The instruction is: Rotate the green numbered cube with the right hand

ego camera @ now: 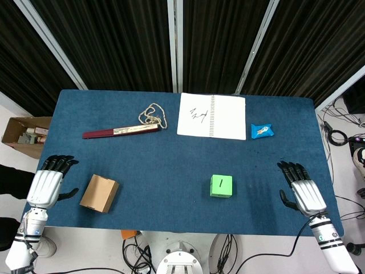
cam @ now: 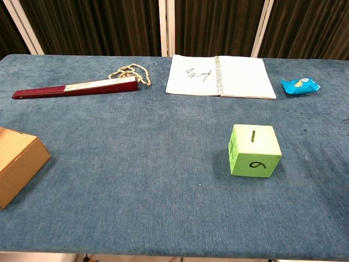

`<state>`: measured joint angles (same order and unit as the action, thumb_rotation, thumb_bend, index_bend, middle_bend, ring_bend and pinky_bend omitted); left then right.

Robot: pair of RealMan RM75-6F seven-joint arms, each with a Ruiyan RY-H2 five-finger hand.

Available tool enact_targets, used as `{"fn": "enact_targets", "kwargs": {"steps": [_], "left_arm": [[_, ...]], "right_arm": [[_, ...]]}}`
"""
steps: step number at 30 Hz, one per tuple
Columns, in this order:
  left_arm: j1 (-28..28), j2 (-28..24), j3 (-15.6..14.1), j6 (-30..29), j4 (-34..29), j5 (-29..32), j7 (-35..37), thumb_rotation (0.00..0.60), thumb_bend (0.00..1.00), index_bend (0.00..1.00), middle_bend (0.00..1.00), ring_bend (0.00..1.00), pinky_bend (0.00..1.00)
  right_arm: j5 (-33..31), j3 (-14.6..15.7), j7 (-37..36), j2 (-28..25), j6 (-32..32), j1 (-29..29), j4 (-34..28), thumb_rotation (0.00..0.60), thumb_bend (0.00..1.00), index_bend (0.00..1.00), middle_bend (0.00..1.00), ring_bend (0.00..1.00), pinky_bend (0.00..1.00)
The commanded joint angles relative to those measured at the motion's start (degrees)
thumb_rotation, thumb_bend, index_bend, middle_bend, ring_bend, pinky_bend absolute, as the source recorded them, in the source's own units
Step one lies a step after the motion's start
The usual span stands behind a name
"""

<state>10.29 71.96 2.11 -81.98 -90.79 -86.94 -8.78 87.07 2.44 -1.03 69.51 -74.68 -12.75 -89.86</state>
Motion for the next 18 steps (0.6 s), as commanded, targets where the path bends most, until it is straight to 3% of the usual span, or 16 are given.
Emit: {"fn": "enact_targets", "kwargs": {"steps": [1, 4, 11, 18], "left_arm": [[0.21, 0.05, 0.1, 0.12, 0.07, -0.14, 0.36, 0.6, 0.0, 0.27, 0.21, 0.17, 0.16], [0.45, 0.42, 0.15, -0.7, 0.48, -1.62, 2.26, 0.6, 0.0, 0.27, 0.21, 0.17, 0.16], [1.03, 2.12, -0.79, -3.55, 2.54, -7.32, 6.96, 0.6, 0.0, 0.27, 0.21, 0.17, 0.16], [1.69, 2.45, -1.65, -2.16, 2.2, -8.09, 5.33, 0.6, 0.0, 0.27, 0.21, 0.17, 0.16]], "right_arm": [[-0.08, -0.01, -0.35, -0.32, 0.77, -0.21, -0.53, 0.6, 0.48, 0.0, 0.07, 0.0, 0.01], [-0.07, 0.2, -1.13, -1.03, 2.33, -0.74, -1.79, 0.6, 0.52, 0.0, 0.07, 0.0, 0.01], [-3.43, 0.03, -2.92, -3.73, 11.37, -4.35, -7.52, 0.6, 0.82, 0.13, 0.0, 0.0, 0.0], [-11.25, -1.76, 0.02, -5.43, 24.73, -11.28, -11.88, 0.6, 0.85, 0.13, 0.0, 0.0, 0.0]]}}
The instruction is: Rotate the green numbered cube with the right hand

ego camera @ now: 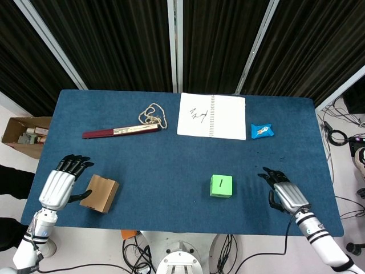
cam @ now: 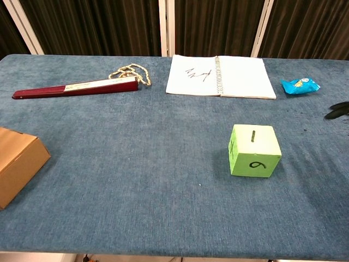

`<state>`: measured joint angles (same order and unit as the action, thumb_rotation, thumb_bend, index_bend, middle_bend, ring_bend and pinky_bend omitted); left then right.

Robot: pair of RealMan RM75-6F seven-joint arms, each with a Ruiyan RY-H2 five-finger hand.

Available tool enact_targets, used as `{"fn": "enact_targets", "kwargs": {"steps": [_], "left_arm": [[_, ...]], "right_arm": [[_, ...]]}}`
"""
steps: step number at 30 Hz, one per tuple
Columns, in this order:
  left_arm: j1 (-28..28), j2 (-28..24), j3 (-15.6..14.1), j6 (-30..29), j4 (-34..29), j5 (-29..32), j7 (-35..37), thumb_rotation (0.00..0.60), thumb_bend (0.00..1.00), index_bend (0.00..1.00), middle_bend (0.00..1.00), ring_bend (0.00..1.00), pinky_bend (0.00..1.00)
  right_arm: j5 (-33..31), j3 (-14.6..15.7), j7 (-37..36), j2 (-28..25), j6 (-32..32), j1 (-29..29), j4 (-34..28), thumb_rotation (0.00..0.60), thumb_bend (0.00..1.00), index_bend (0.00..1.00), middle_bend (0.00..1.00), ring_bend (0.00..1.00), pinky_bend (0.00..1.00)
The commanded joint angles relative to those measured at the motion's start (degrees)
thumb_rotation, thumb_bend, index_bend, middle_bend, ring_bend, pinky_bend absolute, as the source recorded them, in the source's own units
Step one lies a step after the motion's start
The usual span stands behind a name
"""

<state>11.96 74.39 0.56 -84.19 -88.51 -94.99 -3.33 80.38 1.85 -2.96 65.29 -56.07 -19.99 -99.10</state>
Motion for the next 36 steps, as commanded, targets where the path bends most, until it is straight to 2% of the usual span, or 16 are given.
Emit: {"fn": "enact_targets", "kwargs": {"steps": [1, 6, 12, 17, 25, 36], "left_arm": [[-0.03, 0.0, -0.17, 0.0, -0.12, -0.05, -0.18, 0.6, 0.0, 0.27, 0.21, 0.17, 0.16], [-0.41, -0.17, -0.46, -0.38, -0.33, 0.07, -0.35, 0.6, 0.0, 0.27, 0.21, 0.17, 0.16], [-0.57, -0.55, -0.62, -0.51, -0.9, 0.09, -0.92, 0.6, 0.0, 0.27, 0.21, 0.17, 0.16], [-0.56, -0.65, -0.58, -0.53, -1.23, 0.15, -1.23, 0.6, 0.0, 0.27, 0.21, 0.17, 0.16], [-0.52, -0.83, -0.55, -0.36, -1.7, 0.35, -1.7, 0.6, 0.0, 0.27, 0.21, 0.17, 0.16], [-0.83, -1.39, -0.64, -0.68, -3.05, 0.35, -3.16, 0.6, 0.0, 0.27, 0.21, 0.17, 0.16]], "right_arm": [[-5.52, -1.4, 2.64, -1.31, 7.09, -4.69, -3.02, 0.6, 0.85, 0.13, 0.0, 0.0, 0.0], [-9.94, -2.45, 5.61, -1.95, 10.36, -7.42, -5.18, 0.6, 0.85, 0.14, 0.0, 0.0, 0.0], [-14.02, -3.19, 8.66, -2.64, 12.59, -10.16, -6.6, 0.6, 0.85, 0.21, 0.0, 0.0, 0.0], [-16.48, -3.35, 9.37, -1.42, 15.39, -12.53, -6.48, 0.6, 0.85, 0.21, 0.0, 0.0, 0.0], [-17.08, -4.09, 8.49, 2.59, 17.44, -15.08, -3.41, 0.6, 0.85, 0.22, 0.0, 0.0, 0.0], [-14.75, -6.93, 3.86, 7.23, 22.05, -19.77, -0.27, 0.6, 0.88, 0.22, 0.0, 0.0, 0.0]]}}
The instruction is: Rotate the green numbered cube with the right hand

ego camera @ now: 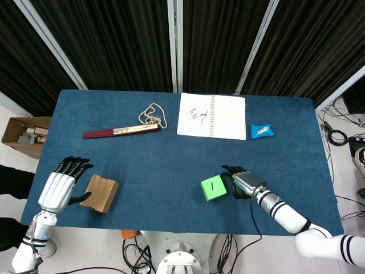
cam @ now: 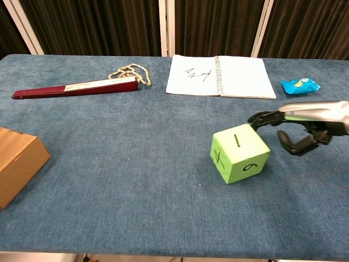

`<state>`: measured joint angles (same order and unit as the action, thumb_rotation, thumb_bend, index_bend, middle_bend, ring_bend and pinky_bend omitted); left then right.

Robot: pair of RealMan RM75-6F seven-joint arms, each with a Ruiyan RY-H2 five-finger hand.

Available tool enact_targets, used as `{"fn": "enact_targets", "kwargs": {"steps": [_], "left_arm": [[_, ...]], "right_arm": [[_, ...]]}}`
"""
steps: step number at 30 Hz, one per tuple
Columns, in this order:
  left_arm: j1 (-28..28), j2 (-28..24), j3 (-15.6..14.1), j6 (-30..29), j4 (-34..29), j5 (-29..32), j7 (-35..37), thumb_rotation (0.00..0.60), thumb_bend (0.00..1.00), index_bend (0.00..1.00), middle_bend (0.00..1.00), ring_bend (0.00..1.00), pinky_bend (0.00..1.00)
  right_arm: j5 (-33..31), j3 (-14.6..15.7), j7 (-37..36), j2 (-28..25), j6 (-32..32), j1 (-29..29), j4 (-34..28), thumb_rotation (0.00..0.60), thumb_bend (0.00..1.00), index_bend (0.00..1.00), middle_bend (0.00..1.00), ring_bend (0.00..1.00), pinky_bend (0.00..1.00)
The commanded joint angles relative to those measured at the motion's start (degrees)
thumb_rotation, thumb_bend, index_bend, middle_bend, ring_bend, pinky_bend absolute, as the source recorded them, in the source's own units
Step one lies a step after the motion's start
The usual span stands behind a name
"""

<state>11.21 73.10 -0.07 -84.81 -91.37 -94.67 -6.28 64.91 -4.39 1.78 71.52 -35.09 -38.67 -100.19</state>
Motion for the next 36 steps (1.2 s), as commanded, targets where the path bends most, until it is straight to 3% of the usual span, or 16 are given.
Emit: {"fn": "enact_targets", "kwargs": {"steps": [1, 13, 25, 31, 36], "left_arm": [[-0.1, -0.15, -0.01, -0.09, -0.31, 0.04, -0.34, 0.6, 0.0, 0.27, 0.21, 0.17, 0.16], [-0.58, -0.71, -0.07, -0.22, -1.21, 0.49, -1.49, 0.6, 0.0, 0.27, 0.21, 0.17, 0.16], [-0.58, -0.69, 0.11, 0.12, -1.14, 0.91, -1.71, 0.6, 0.0, 0.27, 0.21, 0.17, 0.16], [-0.47, -0.78, 0.23, 0.24, -0.8, 0.93, -1.44, 0.6, 0.0, 0.27, 0.21, 0.17, 0.16], [-0.3, -0.96, 0.25, 0.29, -0.9, 0.63, -1.51, 0.6, 0.0, 0.27, 0.21, 0.17, 0.16]], "right_arm": [[0.9, -0.92, -1.18, 1.33, 1.5, -1.56, 1.07, 0.6, 0.89, 0.22, 0.0, 0.0, 0.0], [-0.38, -2.72, -1.81, 4.89, 5.89, -7.93, 3.01, 0.6, 0.91, 0.23, 0.0, 0.0, 0.0], [-3.62, -2.55, 0.2, 8.91, 8.07, -13.99, 4.9, 0.6, 0.93, 0.24, 0.0, 0.0, 0.0], [-4.8, -1.92, 3.25, 8.58, 4.63, -15.26, 4.06, 0.6, 0.93, 0.24, 0.0, 0.0, 0.0], [-7.38, -0.41, 15.19, 8.55, -3.7, -16.85, 0.93, 0.6, 0.93, 0.25, 0.0, 0.0, 0.0]]}}
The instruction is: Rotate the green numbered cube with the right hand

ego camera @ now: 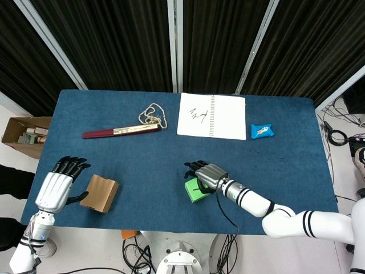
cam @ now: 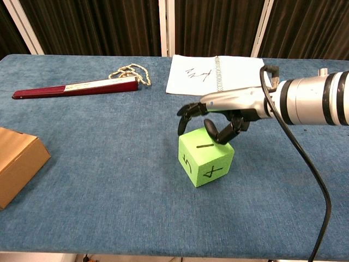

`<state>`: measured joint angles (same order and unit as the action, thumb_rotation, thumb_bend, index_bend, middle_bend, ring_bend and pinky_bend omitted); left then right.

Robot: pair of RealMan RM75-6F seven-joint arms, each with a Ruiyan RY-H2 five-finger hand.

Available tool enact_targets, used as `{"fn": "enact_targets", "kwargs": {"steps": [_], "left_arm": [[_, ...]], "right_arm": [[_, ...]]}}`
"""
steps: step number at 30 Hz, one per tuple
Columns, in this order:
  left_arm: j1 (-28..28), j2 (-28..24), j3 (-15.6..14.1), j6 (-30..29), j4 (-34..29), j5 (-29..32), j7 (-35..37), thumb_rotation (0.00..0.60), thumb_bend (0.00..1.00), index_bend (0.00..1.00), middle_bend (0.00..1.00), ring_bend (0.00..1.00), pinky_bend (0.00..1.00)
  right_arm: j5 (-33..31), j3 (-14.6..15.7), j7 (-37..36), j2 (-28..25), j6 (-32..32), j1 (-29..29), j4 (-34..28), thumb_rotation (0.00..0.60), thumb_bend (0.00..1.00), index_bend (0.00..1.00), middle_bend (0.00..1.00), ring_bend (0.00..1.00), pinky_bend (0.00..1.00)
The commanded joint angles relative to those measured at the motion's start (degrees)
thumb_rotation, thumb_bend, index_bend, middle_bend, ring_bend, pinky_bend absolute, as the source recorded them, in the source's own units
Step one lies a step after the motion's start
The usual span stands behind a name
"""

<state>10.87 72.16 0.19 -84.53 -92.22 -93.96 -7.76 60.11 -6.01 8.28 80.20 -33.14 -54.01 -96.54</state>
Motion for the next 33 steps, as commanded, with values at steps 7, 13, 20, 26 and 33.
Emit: {"fn": "enact_targets", "kwargs": {"steps": [7, 13, 20, 26, 33], "left_arm": [[-0.19, 0.18, -0.12, -0.42, -0.05, -0.35, -0.23, 0.6, 0.0, 0.27, 0.21, 0.17, 0.16], [-0.63, 0.07, -0.35, -0.86, 0.27, -0.34, 0.07, 0.6, 0.0, 0.27, 0.21, 0.17, 0.16], [-0.84, -0.15, -0.37, -1.25, 0.2, -0.57, 0.08, 0.6, 0.0, 0.27, 0.21, 0.17, 0.16], [-0.64, -0.05, -0.24, -0.86, 0.03, -0.49, -0.28, 0.6, 0.0, 0.27, 0.21, 0.17, 0.16], [-0.08, 0.06, 0.04, 0.07, -0.35, -0.23, -0.96, 0.6, 0.0, 0.27, 0.21, 0.17, 0.16]], "right_arm": [[-19.16, 3.23, 25.39, 1.12, -11.8, -8.99, -8.01, 0.6, 0.93, 0.31, 0.0, 0.0, 0.0], [-27.8, 4.19, 30.42, 2.52, -14.68, -13.1, -10.23, 0.6, 0.94, 0.37, 0.0, 0.0, 0.0], [-29.39, 5.5, 32.21, 2.64, -15.93, -14.95, -11.64, 0.6, 0.96, 0.44, 0.02, 0.0, 0.0], [-27.18, 7.17, 32.29, 1.92, -16.14, -14.86, -12.57, 0.6, 0.96, 0.51, 0.05, 0.0, 0.0], [-21.27, 8.04, 28.79, 0.82, -11.91, -13.97, -11.42, 0.6, 0.99, 0.56, 0.06, 0.0, 0.0]]}}
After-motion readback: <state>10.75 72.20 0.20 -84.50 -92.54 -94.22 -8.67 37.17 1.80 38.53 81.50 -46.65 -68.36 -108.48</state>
